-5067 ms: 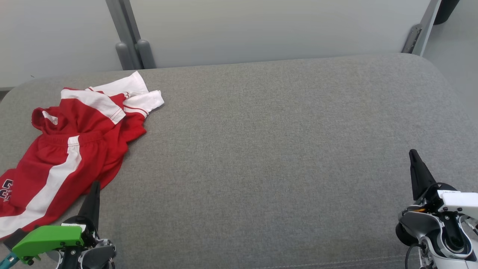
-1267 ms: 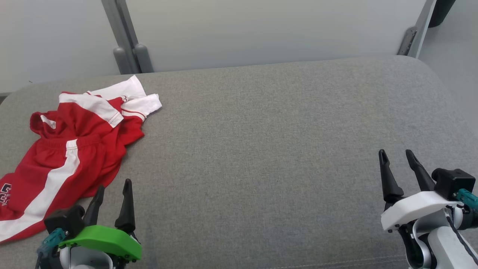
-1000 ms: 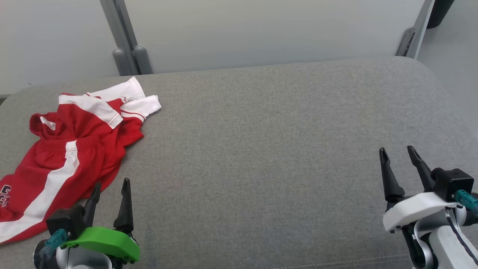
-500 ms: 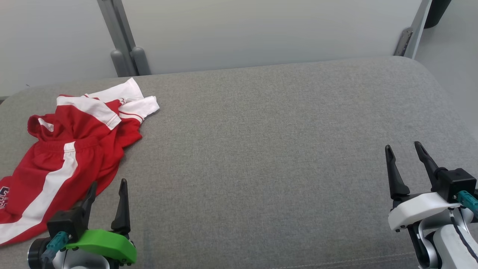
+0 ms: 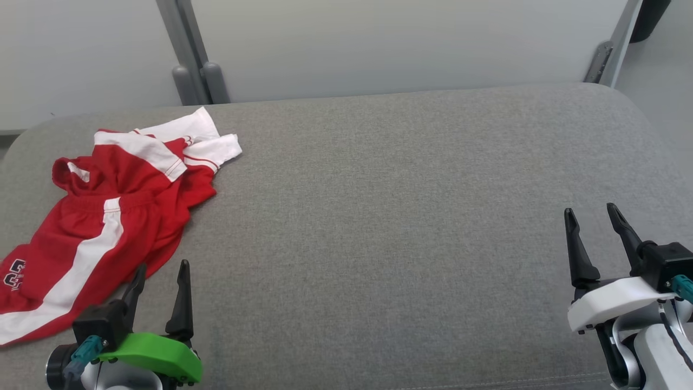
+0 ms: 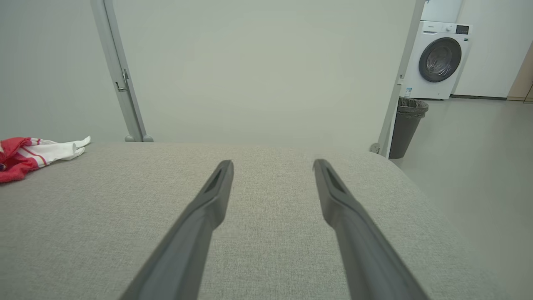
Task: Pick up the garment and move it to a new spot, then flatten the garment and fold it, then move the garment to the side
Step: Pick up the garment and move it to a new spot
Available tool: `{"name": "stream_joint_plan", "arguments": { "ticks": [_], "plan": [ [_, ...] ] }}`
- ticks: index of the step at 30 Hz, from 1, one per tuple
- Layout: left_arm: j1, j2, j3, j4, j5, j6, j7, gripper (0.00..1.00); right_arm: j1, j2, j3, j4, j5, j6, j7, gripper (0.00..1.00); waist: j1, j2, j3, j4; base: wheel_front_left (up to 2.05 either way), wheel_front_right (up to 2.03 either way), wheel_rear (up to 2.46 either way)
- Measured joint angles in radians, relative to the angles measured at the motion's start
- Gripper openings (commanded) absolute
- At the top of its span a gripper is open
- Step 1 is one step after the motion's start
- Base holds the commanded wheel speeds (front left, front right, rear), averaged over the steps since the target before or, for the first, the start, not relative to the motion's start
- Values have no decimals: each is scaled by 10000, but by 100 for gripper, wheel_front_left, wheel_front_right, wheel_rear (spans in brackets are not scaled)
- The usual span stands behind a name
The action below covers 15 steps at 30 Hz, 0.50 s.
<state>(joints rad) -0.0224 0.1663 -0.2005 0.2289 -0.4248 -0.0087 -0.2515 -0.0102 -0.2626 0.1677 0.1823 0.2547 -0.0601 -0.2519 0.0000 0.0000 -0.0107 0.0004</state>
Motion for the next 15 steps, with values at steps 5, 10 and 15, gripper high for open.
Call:
{"name": "stream_joint_plan", "arguments": {
  "ticks": [5,10,15],
  "plan": [
    [-20,-159,12,79,94,-4,0,100,0,44,6,-48,-2,151,0,100,0,0,23,374,0,0,0],
    [-22,-207,261,119,102,2,0,100,-1,104,144,-46,-48,332,0,100,0,0,33,919,0,0,0],
    [29,-186,637,127,102,59,0,100,-16,270,431,0,-121,514,0,100,0,0,27,1557,0,0,0]
  ]
}}
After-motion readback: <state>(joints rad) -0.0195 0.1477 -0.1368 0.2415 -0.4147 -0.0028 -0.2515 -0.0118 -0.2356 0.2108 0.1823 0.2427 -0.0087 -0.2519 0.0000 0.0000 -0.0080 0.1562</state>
